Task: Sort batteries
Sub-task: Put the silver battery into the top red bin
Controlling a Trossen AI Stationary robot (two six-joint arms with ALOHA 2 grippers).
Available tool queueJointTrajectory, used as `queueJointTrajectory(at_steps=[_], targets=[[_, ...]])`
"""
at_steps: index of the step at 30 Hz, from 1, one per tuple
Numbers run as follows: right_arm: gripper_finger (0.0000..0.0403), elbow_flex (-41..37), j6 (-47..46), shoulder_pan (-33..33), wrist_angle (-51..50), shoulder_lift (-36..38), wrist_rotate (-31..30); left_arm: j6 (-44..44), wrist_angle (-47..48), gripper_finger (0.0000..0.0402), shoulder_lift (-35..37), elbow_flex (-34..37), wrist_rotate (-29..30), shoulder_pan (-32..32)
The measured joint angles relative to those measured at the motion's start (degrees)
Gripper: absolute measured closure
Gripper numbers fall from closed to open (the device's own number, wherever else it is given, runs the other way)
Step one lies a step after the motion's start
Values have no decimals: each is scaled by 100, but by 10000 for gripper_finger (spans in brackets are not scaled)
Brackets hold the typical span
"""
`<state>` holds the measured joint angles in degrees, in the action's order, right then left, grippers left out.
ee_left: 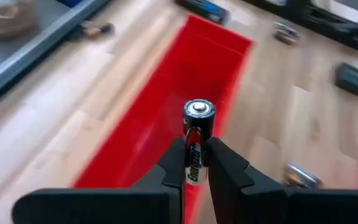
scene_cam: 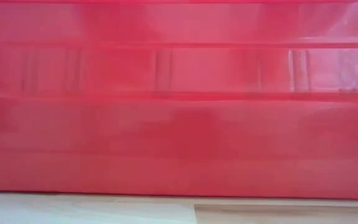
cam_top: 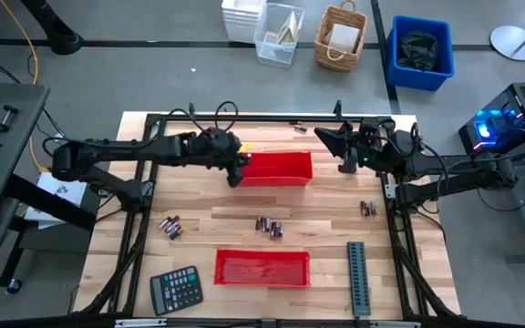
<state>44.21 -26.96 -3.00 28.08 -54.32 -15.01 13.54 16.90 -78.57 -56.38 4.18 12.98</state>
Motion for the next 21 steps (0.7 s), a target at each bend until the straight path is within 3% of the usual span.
queueJointTrajectory(at_steps=[3,9,13,17,21], targets=[[402,0,0,-48,2,2,1,-102,-29,344,-219,-2,-1,37],[402,0,-4,-114,-3,2,7,-515,109,228,-345,-108,-246,-78],[402,0,-15,-116,-26,2,35,-517,1137,170,-137,-653,-246,-57],[402,0,-20,-116,-46,2,50,-404,2494,150,275,-1116,104,-45],[402,0,-48,-116,-77,2,77,32,3521,152,845,-1013,458,-40]])
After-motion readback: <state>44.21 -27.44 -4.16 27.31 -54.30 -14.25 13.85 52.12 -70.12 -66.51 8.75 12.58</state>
